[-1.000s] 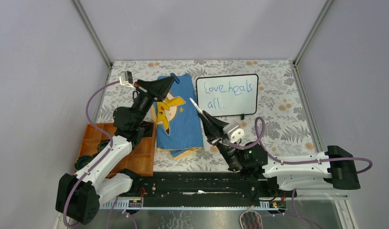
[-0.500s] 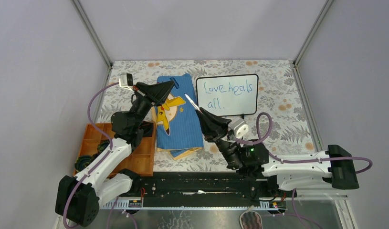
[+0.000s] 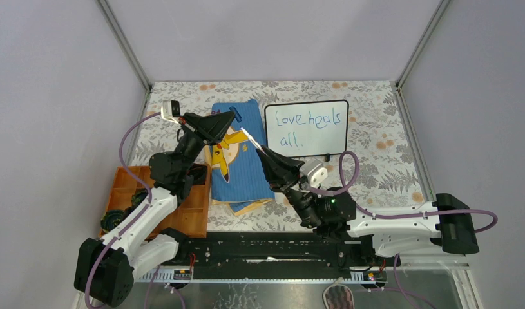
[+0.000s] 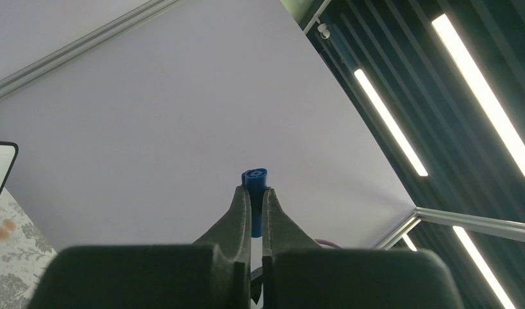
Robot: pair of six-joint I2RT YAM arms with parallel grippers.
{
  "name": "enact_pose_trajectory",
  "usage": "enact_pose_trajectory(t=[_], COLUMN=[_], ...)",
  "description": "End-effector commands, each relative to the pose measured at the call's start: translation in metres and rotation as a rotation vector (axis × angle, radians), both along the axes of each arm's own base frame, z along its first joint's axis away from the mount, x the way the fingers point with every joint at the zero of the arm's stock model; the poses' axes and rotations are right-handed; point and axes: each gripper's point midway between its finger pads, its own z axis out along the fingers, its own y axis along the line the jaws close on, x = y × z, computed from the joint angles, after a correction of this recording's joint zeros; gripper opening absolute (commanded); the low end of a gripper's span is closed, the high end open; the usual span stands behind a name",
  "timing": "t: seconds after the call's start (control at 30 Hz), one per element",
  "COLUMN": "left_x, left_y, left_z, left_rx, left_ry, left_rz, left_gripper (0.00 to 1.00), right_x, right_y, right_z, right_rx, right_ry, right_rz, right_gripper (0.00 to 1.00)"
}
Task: Write a sentence on the whiteboard
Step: Close the whiteboard marker at the center of the board.
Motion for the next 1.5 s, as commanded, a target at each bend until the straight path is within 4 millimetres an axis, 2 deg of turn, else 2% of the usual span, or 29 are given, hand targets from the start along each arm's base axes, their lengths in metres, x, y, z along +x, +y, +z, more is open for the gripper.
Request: enact_pose_trajectory(t=[0.0,0.9,1.47], left_x=[-0.016,-0.024,-0.027], left_y=[0.005,0.003,0.0], left_z=[0.013,0.01,0.011], left_rx=[-0.022,-0.018,-0.02], left_ry=[-0.074,-0.08,-0.083], left_rz=[-0.018,-0.041,-0.052], left_gripper=[0.0,0.0,0.0], right_x=[-0.003,0.004,0.005], right_y=[-0.009,-0.014,-0.01], right_z=[0.035,0.036,0.032], right_rx=[0.124,0.139,0.12], right_ry=[-0.02,-0.012,-0.01], right_rz=[0.002,-0.053,-0.062], right_gripper=[0.0,0.0,0.0])
